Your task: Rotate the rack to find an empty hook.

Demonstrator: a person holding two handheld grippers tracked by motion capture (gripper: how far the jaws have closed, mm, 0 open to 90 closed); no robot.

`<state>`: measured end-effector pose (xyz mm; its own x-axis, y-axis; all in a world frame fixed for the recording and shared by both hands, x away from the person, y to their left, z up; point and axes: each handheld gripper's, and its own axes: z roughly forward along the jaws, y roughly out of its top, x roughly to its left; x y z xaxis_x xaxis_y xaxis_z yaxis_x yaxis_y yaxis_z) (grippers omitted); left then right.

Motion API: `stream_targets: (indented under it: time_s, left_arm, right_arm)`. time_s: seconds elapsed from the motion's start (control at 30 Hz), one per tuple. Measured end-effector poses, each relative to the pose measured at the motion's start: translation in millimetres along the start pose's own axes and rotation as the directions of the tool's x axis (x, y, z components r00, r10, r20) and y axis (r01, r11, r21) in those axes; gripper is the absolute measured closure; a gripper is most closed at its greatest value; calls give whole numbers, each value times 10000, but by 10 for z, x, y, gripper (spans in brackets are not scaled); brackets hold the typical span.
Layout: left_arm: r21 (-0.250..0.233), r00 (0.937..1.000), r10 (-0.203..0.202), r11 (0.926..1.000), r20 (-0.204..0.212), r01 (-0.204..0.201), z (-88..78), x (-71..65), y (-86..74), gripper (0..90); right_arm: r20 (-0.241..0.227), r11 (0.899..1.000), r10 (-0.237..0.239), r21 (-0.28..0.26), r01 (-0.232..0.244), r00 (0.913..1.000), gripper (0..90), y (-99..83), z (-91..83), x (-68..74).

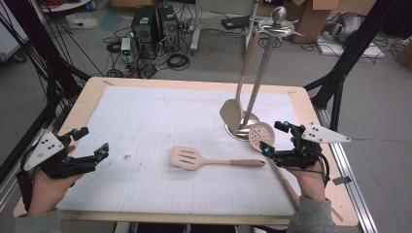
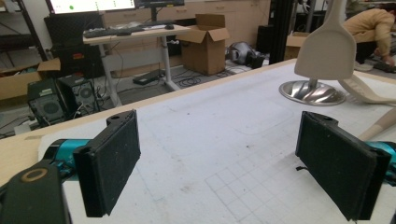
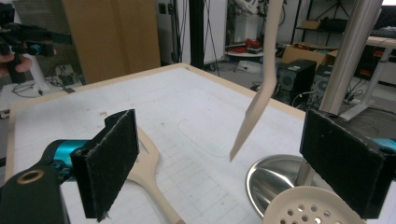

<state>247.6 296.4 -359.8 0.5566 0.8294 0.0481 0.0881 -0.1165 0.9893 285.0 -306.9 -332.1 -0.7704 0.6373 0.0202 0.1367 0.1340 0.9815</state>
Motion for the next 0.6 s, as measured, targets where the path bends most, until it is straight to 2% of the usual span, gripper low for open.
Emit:
stream_targets:
  time_s: [0.13,0.37,0.53,0.6]
  left_arm:
    - [-57,10000,-66,10000,53,66,0,-22,-3,142]
    - [-22,9999,-104,9999,39,104,2,-35,-17,142]
    - [10,9998,-93,10000,156,93,21,-55,-25,142]
    - [-8,9996,-156,9999,252,156,28,-60,-27,142]
  right_arm:
    - [-40,9998,-109,193,110,9999,107,40,-62,-4]
    - [110,9990,-437,134,435,9990,109,294,-224,-65]
    - [136,9996,-269,-69,270,9995,123,477,-292,-176]
    - [-23,9997,-251,-69,250,9997,138,544,-301,-236]
